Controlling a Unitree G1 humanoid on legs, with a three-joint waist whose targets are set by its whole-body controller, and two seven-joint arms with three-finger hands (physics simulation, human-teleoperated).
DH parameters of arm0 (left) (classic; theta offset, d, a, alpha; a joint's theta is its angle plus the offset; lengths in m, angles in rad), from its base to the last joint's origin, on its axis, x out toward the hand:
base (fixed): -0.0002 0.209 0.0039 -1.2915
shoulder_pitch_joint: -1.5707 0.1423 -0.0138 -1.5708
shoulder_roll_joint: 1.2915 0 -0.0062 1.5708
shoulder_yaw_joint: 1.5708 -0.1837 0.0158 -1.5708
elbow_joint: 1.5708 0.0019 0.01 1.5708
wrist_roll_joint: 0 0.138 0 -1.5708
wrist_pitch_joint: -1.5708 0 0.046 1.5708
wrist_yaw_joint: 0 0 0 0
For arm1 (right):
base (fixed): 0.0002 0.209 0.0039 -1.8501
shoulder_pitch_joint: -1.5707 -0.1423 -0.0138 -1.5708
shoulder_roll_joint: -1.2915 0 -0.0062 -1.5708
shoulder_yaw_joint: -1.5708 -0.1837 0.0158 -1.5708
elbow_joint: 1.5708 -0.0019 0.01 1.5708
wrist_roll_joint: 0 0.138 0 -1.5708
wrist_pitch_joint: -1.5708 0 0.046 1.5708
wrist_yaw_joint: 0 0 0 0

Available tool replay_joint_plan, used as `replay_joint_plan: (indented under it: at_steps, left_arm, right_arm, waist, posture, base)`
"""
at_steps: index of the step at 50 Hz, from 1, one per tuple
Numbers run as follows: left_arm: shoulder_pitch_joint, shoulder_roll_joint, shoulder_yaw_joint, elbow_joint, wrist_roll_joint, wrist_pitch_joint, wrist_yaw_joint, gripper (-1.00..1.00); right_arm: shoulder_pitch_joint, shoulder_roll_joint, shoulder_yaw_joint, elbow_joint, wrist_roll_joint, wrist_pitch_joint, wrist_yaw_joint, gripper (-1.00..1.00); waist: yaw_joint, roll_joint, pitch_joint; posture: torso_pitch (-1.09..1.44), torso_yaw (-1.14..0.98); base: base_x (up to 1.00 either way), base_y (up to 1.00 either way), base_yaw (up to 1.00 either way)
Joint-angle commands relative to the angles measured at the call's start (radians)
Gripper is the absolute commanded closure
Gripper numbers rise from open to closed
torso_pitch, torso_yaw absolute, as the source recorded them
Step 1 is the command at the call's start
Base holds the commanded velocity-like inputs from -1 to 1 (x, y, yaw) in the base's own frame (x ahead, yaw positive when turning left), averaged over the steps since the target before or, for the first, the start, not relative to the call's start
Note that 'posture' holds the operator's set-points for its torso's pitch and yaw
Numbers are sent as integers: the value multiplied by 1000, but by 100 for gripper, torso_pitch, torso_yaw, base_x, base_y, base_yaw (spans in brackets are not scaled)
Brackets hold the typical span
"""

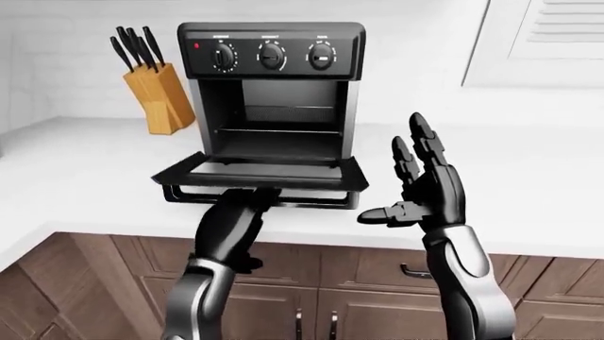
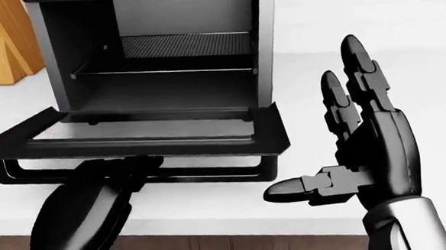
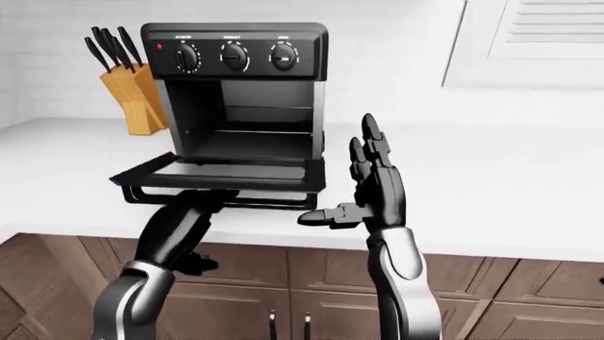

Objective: Open the toaster oven door.

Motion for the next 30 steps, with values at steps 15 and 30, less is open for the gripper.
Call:
replay_joint_plan:
  at_steps: [15, 30]
  left_arm:
    - [153, -18, 28, -233, -35, -19, 17, -48]
    - [218, -42, 109, -387, -72, -35, -36, -49]
  right_arm:
    - [-24, -6, -8, -36, 6, -23, 1, -100]
    - [-21, -5, -7, -51, 7, -15, -2, -100]
  waist:
    - [2, 4, -3]
    - [6, 4, -8]
  posture:
    - [-41, 0]
    - [-41, 0]
  base:
    - [0, 0, 0]
    - [0, 0, 0]
